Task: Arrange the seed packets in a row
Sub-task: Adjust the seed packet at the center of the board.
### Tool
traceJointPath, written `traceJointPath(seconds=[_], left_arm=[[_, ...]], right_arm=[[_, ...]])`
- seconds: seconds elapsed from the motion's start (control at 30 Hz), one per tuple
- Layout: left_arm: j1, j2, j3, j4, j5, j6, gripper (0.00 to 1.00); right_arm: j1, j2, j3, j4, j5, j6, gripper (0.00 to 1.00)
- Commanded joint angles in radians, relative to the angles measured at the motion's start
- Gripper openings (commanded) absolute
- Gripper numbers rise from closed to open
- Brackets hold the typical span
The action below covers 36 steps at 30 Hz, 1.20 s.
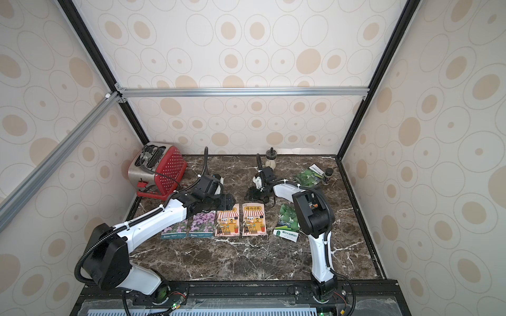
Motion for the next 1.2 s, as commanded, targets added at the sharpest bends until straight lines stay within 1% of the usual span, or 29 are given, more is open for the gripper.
traceJointPath(seconds=[0.0,0.1,0.23,0.3,0.43,0.57,0.67,0.77,0.9,1.0,1.07,1.17], left_arm=[[0.007,-0.008,0.021,0.015,0.001,-0.001,0.85],[0.004,0.006,0.036,0.017,0.000,0.007,0.85],[-0.026,0.065,0.090,0.016,-0.004,0.034,0.85],[-0.062,0.122,0.147,0.011,-0.003,0.050,0.85],[-0.128,0.239,0.252,0.021,0.026,0.062,0.84],[-0.196,0.356,0.355,0.032,0.065,0.083,0.84],[-0.233,0.428,0.409,0.041,0.096,0.099,0.84],[-0.262,0.478,0.432,0.072,0.137,0.105,0.84],[-0.294,0.530,0.460,0.096,0.171,0.110,0.84],[-0.309,0.552,0.478,0.098,0.185,0.112,0.84],[-0.311,0.539,0.471,0.103,0.182,0.112,0.84],[-0.310,0.484,0.457,0.084,0.148,0.126,0.84]], right_arm=[[-0.032,-0.045,0.052,0.030,-0.023,0.014,0.61],[-0.081,-0.092,0.053,0.062,-0.025,0.033,0.61],[-0.147,-0.187,0.005,0.025,0.003,0.021,0.61],[-0.192,-0.261,-0.065,0.001,0.034,0.013,0.60],[-0.234,-0.438,-0.238,-0.030,0.104,0.010,0.60],[-0.268,-0.624,-0.416,-0.062,0.185,0.052,0.59],[-0.282,-0.740,-0.513,-0.104,0.233,0.066,0.59],[-0.297,-0.841,-0.598,-0.135,0.261,0.085,0.59],[-0.310,-0.927,-0.691,-0.155,0.279,0.110,0.58],[-0.312,-0.957,-0.742,-0.162,0.285,0.113,0.58],[-0.312,-0.954,-0.758,-0.173,0.280,0.104,0.58],[-0.312,-0.920,-0.758,-0.188,0.274,0.081,0.58]])
